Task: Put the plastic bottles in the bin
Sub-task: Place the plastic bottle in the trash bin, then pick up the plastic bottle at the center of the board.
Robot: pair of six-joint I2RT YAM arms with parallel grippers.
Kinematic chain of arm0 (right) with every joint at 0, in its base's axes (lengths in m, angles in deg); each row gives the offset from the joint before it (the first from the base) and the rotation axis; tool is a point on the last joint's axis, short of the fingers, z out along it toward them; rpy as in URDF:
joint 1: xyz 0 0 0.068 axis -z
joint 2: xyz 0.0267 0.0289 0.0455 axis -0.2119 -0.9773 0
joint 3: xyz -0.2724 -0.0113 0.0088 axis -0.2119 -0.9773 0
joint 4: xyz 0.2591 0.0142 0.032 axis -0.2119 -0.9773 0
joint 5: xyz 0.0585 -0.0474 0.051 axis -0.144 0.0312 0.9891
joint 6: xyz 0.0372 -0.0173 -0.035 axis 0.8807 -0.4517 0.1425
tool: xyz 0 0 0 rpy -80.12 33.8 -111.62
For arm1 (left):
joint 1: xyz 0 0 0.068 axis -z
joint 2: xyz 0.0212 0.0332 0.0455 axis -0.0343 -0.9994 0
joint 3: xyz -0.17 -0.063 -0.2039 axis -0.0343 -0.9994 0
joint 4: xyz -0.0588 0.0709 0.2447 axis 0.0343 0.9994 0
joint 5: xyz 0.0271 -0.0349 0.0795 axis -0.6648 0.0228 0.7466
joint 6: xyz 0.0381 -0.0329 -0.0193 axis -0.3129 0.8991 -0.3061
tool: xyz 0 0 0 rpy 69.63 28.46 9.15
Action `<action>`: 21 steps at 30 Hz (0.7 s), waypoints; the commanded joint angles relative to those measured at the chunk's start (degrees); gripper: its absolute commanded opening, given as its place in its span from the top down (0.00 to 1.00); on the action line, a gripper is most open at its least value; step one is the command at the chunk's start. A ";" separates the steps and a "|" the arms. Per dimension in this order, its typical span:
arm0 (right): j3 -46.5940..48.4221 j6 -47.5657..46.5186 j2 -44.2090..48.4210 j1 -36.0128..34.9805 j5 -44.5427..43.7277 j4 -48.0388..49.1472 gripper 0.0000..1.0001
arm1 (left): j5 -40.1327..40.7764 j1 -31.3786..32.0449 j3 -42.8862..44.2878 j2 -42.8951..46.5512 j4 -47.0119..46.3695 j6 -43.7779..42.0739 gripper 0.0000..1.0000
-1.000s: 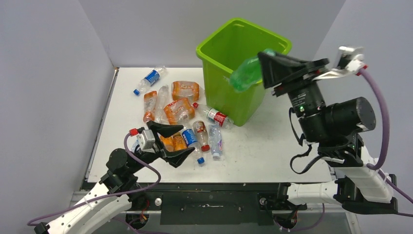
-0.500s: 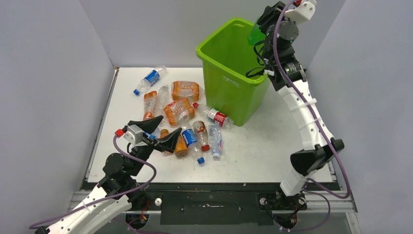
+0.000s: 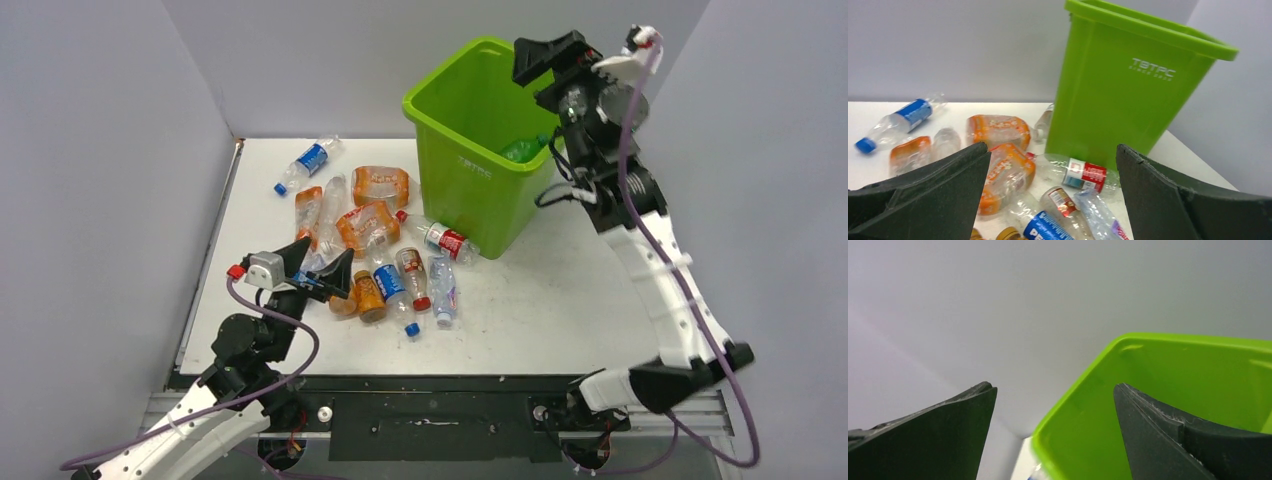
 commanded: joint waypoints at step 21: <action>-80.27 6.70 52.22 -7.94 40.20 15.32 0.10 | 25.31 1.61 9.71 -17.61 16.89 -4.34 0.04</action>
